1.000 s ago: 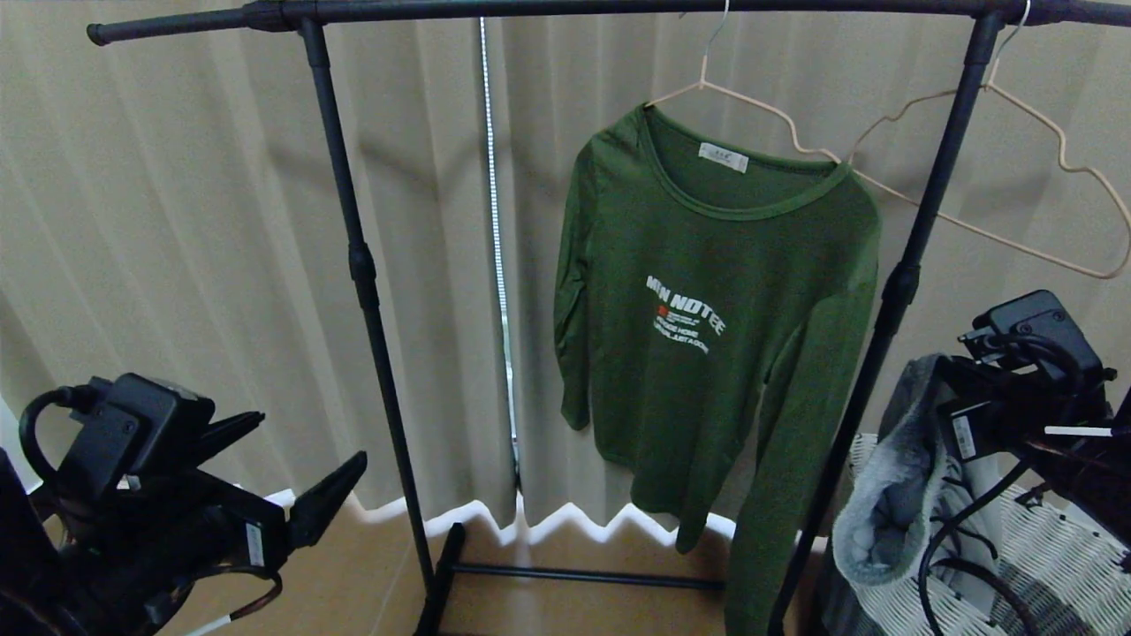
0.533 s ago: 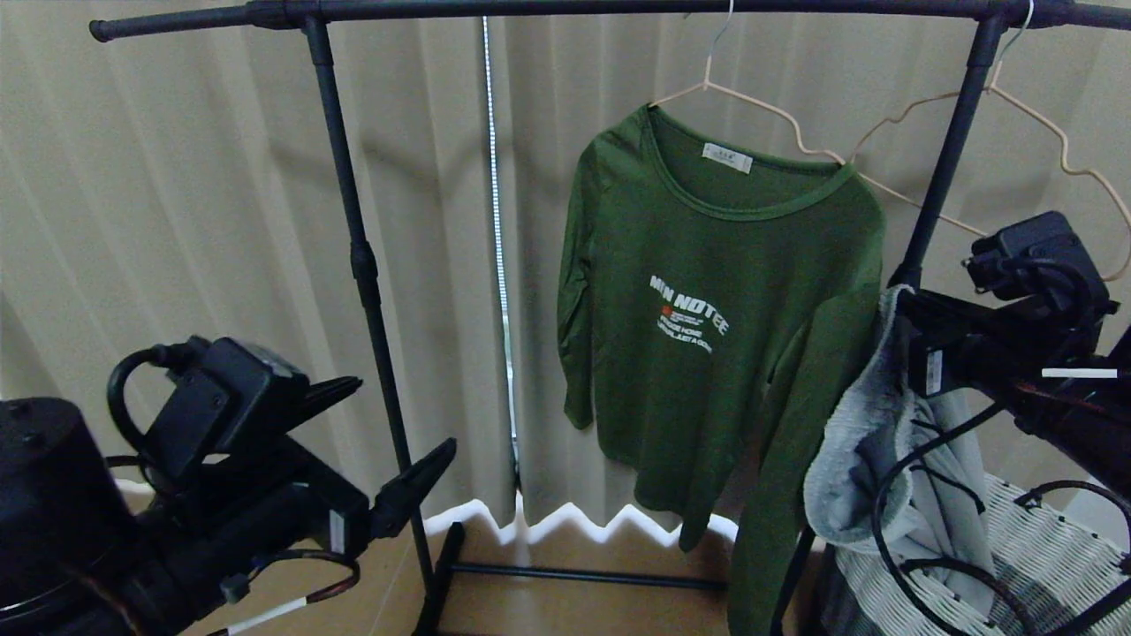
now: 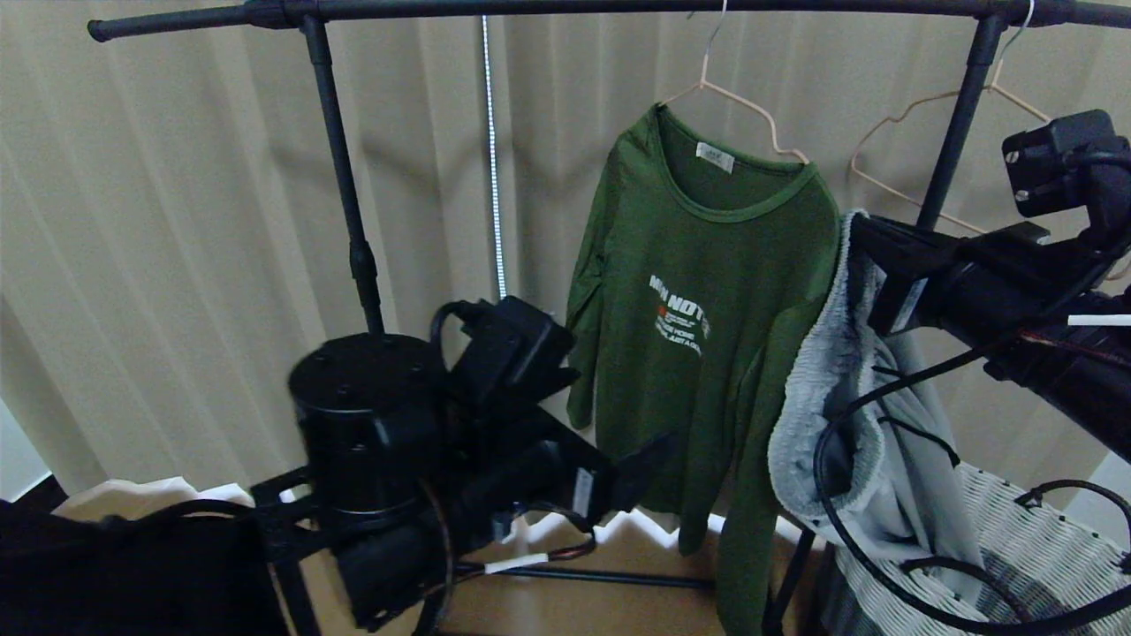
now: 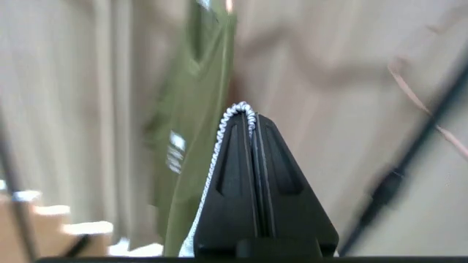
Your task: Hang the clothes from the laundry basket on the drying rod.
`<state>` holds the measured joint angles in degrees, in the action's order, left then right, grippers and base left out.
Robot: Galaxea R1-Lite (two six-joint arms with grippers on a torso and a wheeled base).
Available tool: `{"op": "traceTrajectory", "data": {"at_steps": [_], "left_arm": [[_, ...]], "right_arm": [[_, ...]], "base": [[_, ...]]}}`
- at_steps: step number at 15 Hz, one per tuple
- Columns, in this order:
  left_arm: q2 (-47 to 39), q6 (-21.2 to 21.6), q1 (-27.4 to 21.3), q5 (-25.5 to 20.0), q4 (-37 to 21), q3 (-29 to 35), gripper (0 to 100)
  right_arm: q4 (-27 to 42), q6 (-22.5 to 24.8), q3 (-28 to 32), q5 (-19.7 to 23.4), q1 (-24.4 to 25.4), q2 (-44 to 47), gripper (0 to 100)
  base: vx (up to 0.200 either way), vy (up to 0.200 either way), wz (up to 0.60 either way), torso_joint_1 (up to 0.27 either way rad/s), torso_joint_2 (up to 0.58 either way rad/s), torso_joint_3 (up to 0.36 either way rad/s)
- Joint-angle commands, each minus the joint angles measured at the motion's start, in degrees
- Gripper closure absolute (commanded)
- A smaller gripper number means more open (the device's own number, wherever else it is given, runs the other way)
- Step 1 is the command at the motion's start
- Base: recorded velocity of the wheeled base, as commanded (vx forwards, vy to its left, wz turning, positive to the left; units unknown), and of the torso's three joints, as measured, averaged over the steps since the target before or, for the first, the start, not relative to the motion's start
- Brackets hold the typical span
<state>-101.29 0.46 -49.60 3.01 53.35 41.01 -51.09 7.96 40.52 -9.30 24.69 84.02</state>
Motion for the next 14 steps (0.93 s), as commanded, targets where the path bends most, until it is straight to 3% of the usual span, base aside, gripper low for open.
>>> {"op": "traceTrajectory", "data": {"at_steps": [1, 3, 5, 11, 14], "left_arm": [[-8.9, -4.3, -6.3, 3.9, 0.0, 6.3, 0], [-13.7, -7.9, -9.6, 8.2, -0.1, 10.8, 0], [-18.4, -8.6, -11.0, 11.8, -0.1, 14.3, 0], [-23.8, -8.7, -11.9, 12.7, -0.8, 21.8, 0], [-25.1, -8.6, -10.7, 16.2, -2.0, 23.4, 0]], "right_arm": [[0.0, -1.0, 0.6, 0.7, 0.7, -1.2, 100], [0.6, -3.7, 0.1, 2.4, 0.7, -3.7, 100], [3.4, -5.0, 0.0, 2.8, 0.7, -6.1, 100], [10.7, -7.3, -0.5, 7.5, 2.9, -13.7, 100], [12.7, -7.3, -0.3, 8.2, 3.5, -14.8, 100]], "base": [[0.0, 0.0, 0.0, 0.0, 0.0, 0.0], [0.0, 0.0, 0.0, 0.0, 0.0, 0.0], [0.0, 0.0, 0.0, 0.0, 0.0, 0.0], [0.0, 0.0, 0.0, 0.0, 0.0, 0.0], [0.0, 0.0, 0.0, 0.0, 0.0, 0.0]]}}
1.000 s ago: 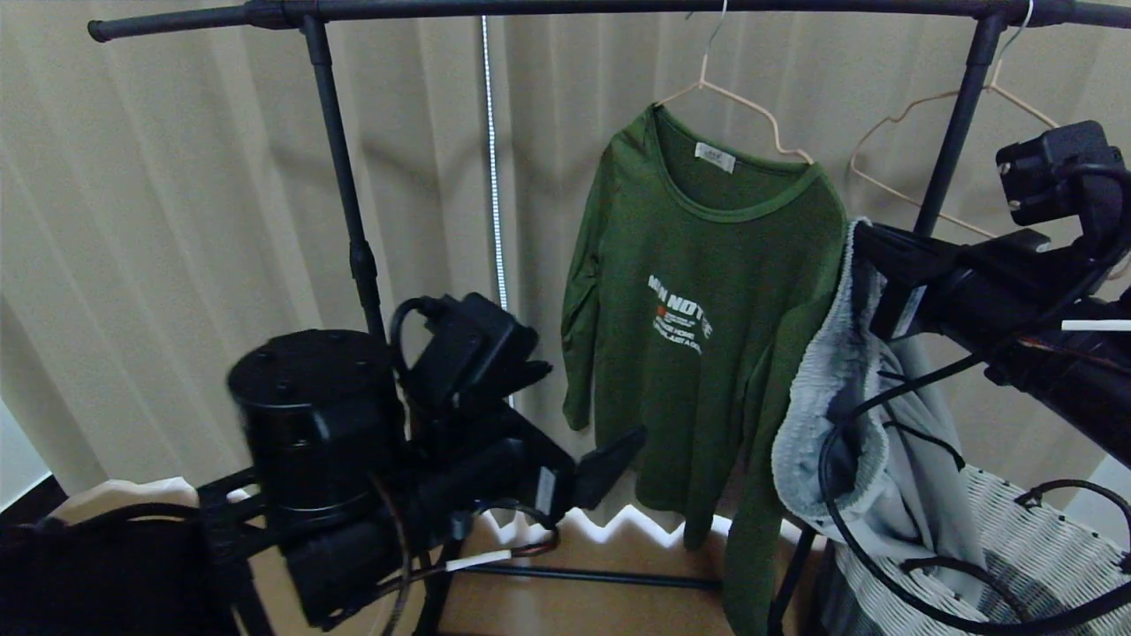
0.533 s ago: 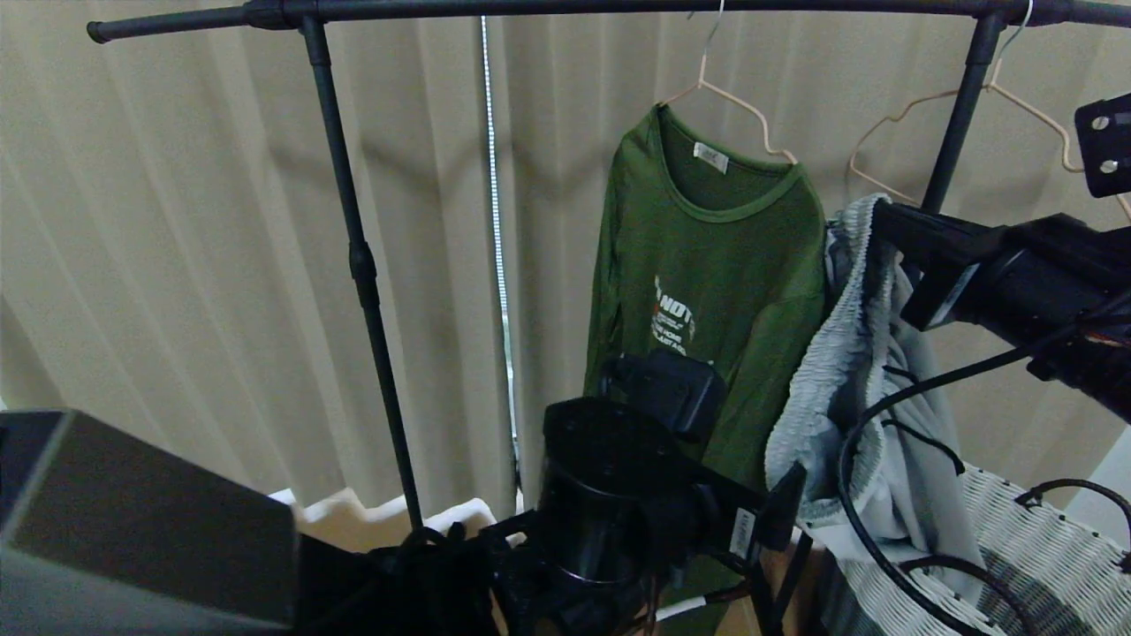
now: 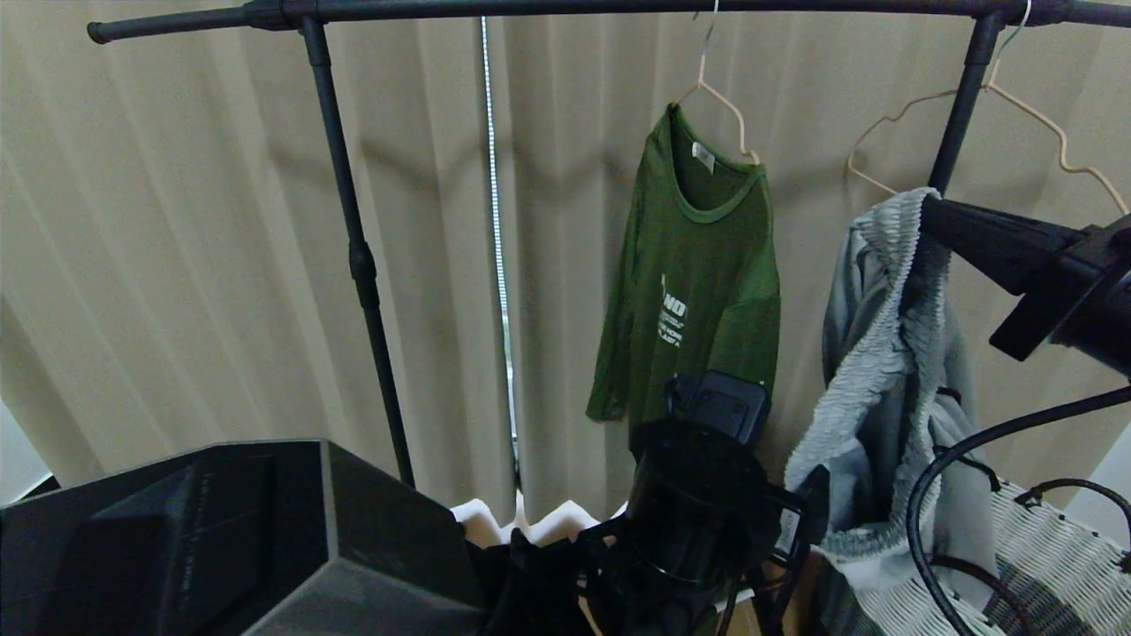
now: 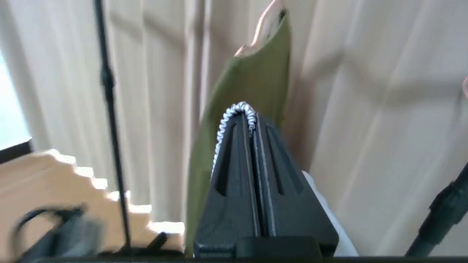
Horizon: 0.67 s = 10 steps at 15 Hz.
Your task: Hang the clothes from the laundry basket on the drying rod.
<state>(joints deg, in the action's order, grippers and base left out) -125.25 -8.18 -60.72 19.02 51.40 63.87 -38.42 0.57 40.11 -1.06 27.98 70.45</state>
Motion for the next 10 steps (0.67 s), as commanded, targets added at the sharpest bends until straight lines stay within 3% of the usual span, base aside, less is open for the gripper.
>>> {"op": "traceTrajectory", "data": {"at_steps": [1, 5, 6, 10], "left_arm": [[-1.3, 0.0, 0.4, 0.3, -0.1, 0.2, 0], [-1.1, 0.2, 0.3, 0.3, 0.1, -2.3, 0], [-1.1, 0.2, 0.3, 0.3, 0.1, -2.6, 100], [0.0, 0.7, 0.1, 0.1, 3.8, -6.9, 100]], "right_arm": [[0.0, 0.0, 0.6, 0.0, 0.2, -1.3, 100], [0.1, 0.0, 1.3, 0.0, 0.2, -1.2, 100], [0.1, 0.0, 1.4, 0.0, 0.2, -1.2, 100], [0.2, 0.0, 1.6, 0.0, 0.2, -0.5, 100]], "base": [[0.0, 0.0, 0.0, 0.0, 0.0, 0.0], [0.0, 0.0, 0.0, 0.0, 0.0, 0.0], [0.0, 0.0, 0.0, 0.0, 0.0, 0.0], [0.0, 0.0, 0.0, 0.0, 0.0, 0.0]]}}
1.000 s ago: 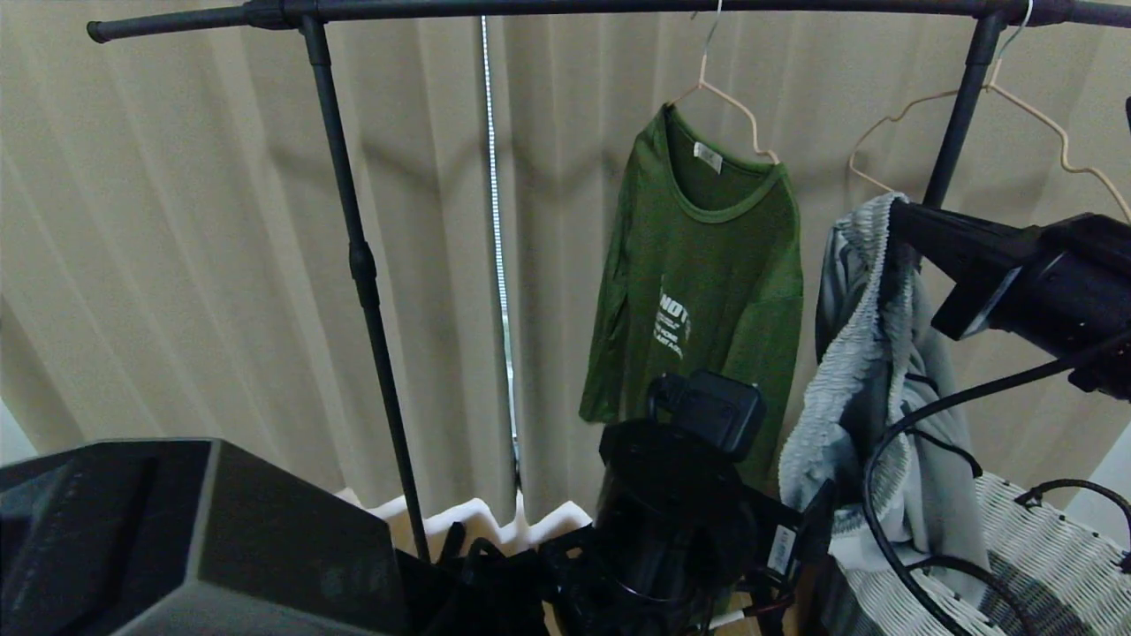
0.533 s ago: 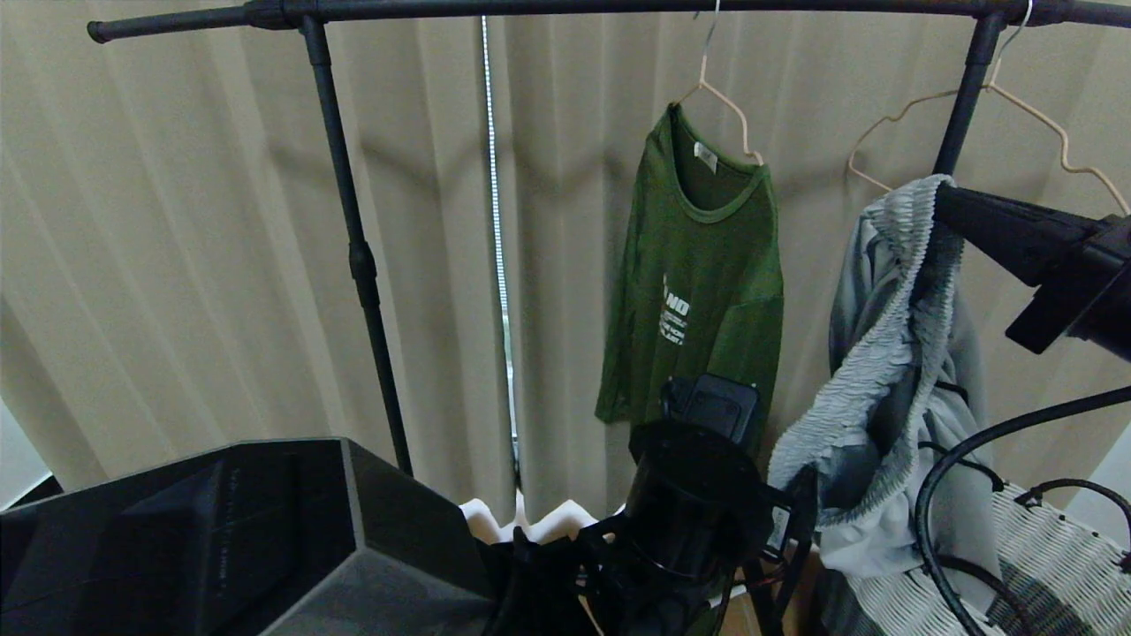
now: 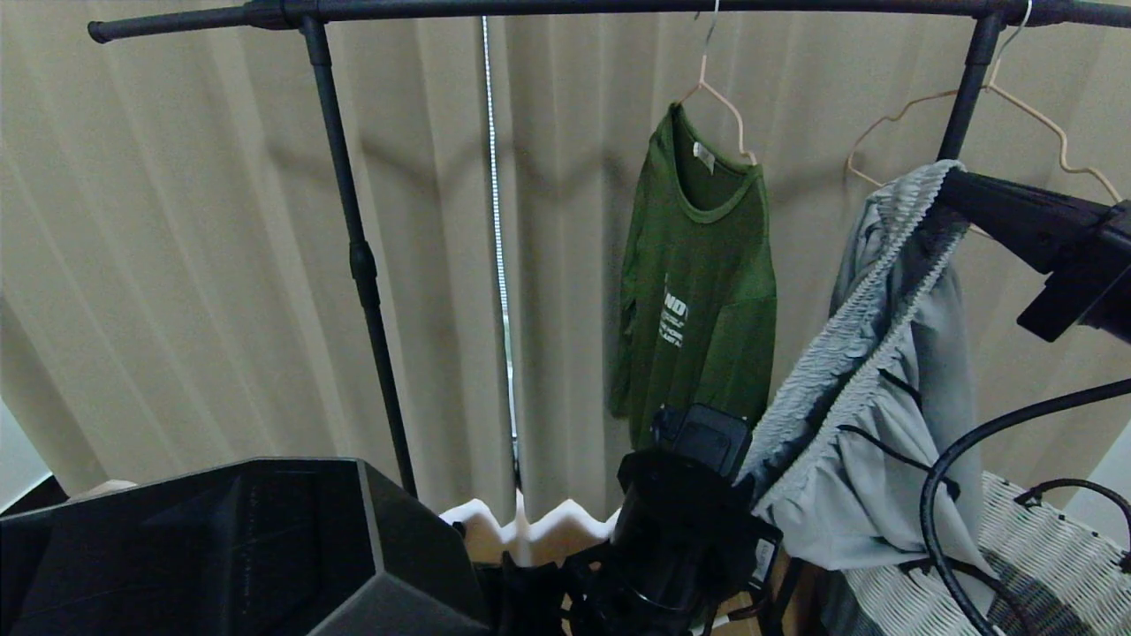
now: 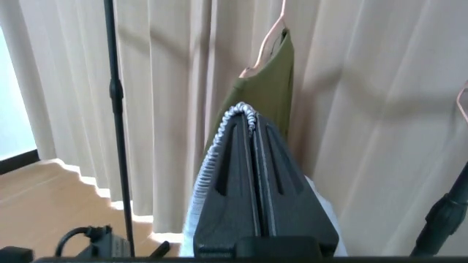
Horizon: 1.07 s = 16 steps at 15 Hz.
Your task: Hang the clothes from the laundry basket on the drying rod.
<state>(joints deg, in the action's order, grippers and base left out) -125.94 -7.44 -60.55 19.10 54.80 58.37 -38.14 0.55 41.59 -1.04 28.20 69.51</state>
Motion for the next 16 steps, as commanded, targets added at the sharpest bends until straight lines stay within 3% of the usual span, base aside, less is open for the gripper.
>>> {"op": "traceTrajectory", "data": {"at_steps": [1, 2, 3, 6, 9, 12, 14, 15, 16], "left_arm": [[1.0, 1.3, -0.2, -0.1, 5.8, -4.2, 100], [2.0, 6.7, 0.1, -0.5, 13.8, -9.9, 100], [2.9, 10.2, 0.9, -0.7, 16.7, -13.3, 100], [12.5, 11.6, 4.9, -2.5, 14.3, -19.3, 100], [22.8, 10.8, 10.1, -4.3, 6.8, -18.9, 100], [35.9, 10.3, 17.5, -10.6, -5.8, -16.9, 100], [42.8, 10.2, 19.9, -11.9, -17.4, -11.2, 100], [44.1, 10.2, 20.4, -11.9, -20.4, -9.2, 100], [46.7, 10.2, 21.6, -12.0, -28.1, -3.3, 100]], "right_arm": [[-0.1, 0.1, 0.2, 0.0, 0.0, 0.9, 100], [0.7, 0.1, 0.2, 0.0, 0.0, 1.0, 100], [1.5, 0.0, 0.4, 0.0, 0.0, 1.1, 100], [4.1, 0.2, 0.2, -0.1, 0.0, 2.3, 100], [5.7, 0.3, -0.1, 2.8, 0.0, 3.5, 100], [5.0, 0.3, 0.2, 3.6, 0.9, 5.5, 100], [4.0, 0.2, 0.9, 3.7, 1.4, 5.5, 100], [3.5, 0.2, 0.9, 3.7, 1.5, 5.5, 100], [2.3, 0.2, 1.0, 3.7, 1.4, 5.4, 100]], "base": [[0.0, 0.0, 0.0, 0.0, 0.0, 0.0], [0.0, 0.0, 0.0, 0.0, 0.0, 0.0], [0.0, 0.0, 0.0, 0.0, 0.0, 0.0], [0.0, 0.0, 0.0, 0.0, 0.0, 0.0], [0.0, 0.0, 0.0, 0.0, 0.0, 0.0], [0.0, 0.0, 0.0, 0.0, 0.0, 0.0], [0.0, 0.0, 0.0, 0.0, 0.0, 0.0], [0.0, 0.0, 0.0, 0.0, 0.0, 0.0], [0.0, 0.0, 0.0, 0.0, 0.0, 0.0]]}}
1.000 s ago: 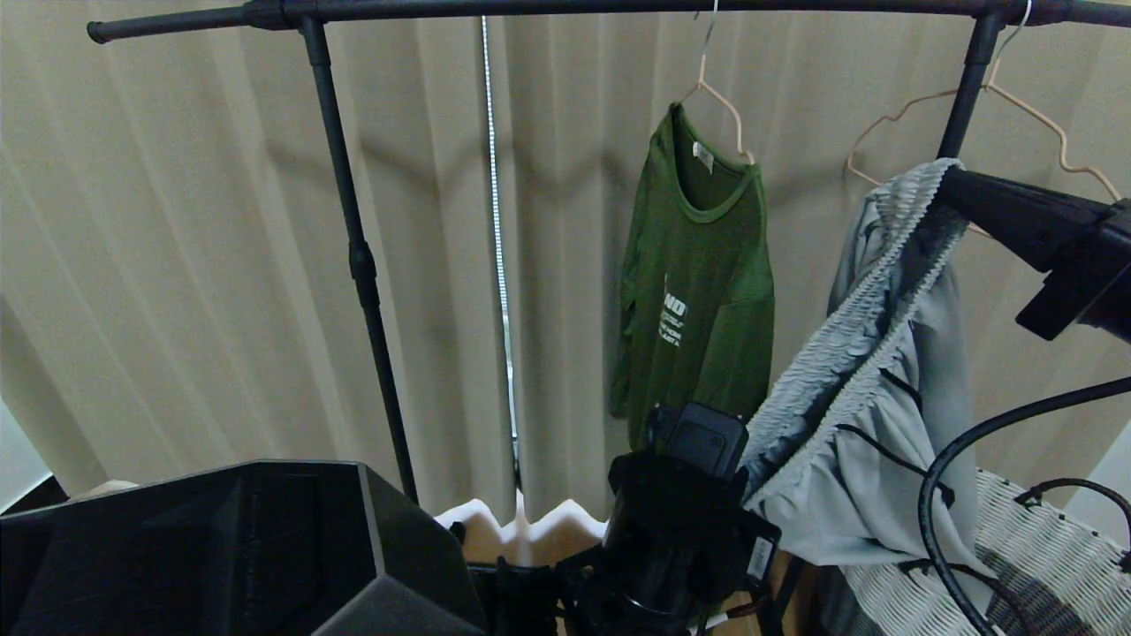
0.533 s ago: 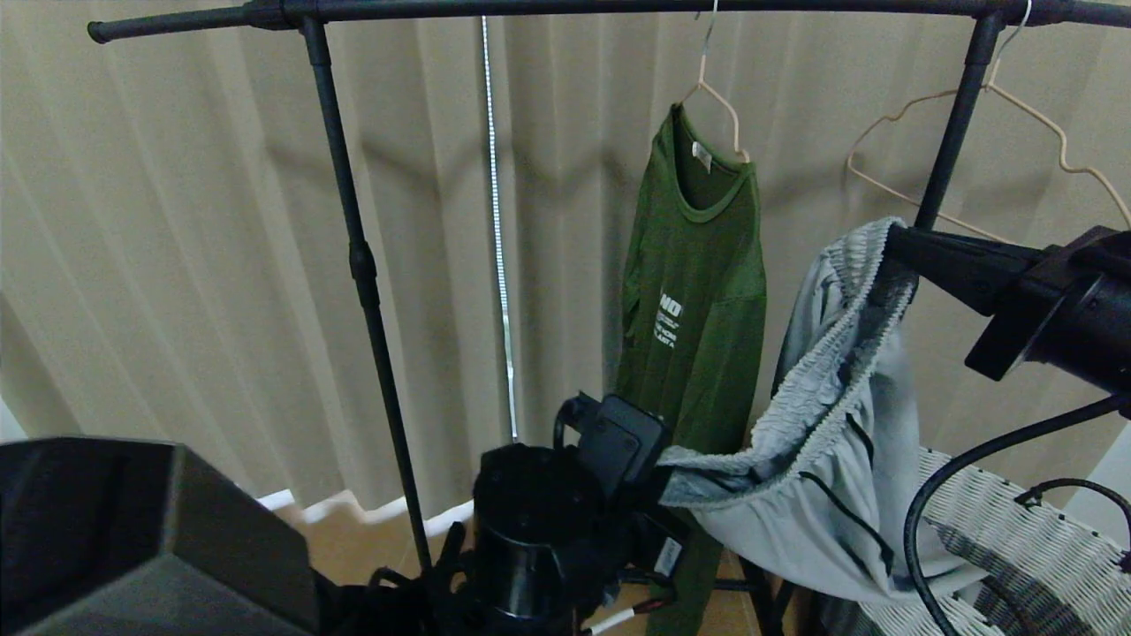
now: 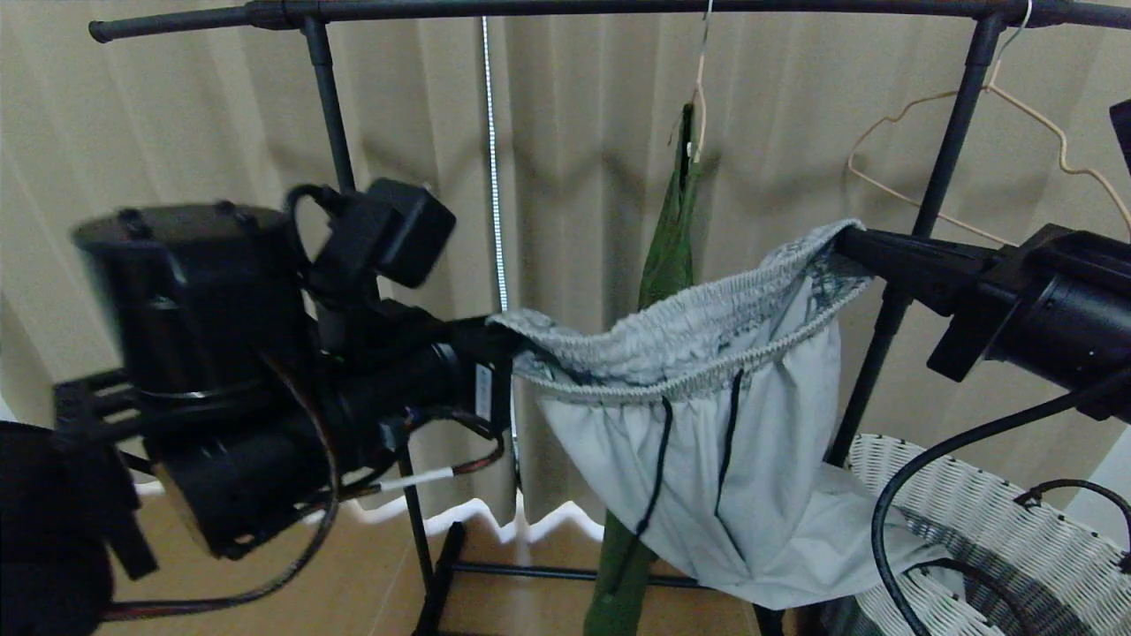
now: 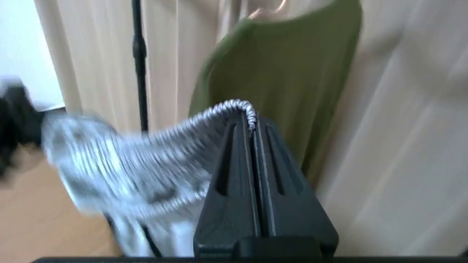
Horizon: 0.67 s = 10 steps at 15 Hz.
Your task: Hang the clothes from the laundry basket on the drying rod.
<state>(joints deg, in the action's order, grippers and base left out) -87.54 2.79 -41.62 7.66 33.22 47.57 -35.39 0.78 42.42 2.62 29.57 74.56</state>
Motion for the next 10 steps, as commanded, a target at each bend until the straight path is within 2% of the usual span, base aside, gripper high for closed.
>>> {"op": "traceTrajectory", "data": {"at_steps": [1, 3, 7, 10], "left_arm": [[8.9, -0.1, 3.1, -0.4, -9.8, 10.4, 100], [9.5, 0.0, 3.4, -0.4, -14.9, 16.0, 100], [9.4, 0.2, 3.4, -0.4, -18.5, 23.1, 100], [9.4, 0.1, 3.6, -0.4, -27.6, 25.6, 100]], "right_arm": [[-1.2, 0.0, 0.4, 0.1, 0.0, 0.1, 100], [-1.5, -0.1, 1.3, 0.1, 0.0, -0.3, 100], [-1.4, -0.1, 4.7, 0.2, 0.0, 0.1, 100], [-1.0, 0.1, 7.1, 0.0, 0.0, 1.6, 100]], "base": [[0.0, 0.0, 0.0, 0.0, 0.0, 0.0], [0.0, 0.0, 0.0, 0.0, 0.0, 0.0], [0.0, 0.0, 0.0, 0.0, 0.0, 0.0], [0.0, 0.0, 0.0, 0.0, 0.0, 0.0]]}}
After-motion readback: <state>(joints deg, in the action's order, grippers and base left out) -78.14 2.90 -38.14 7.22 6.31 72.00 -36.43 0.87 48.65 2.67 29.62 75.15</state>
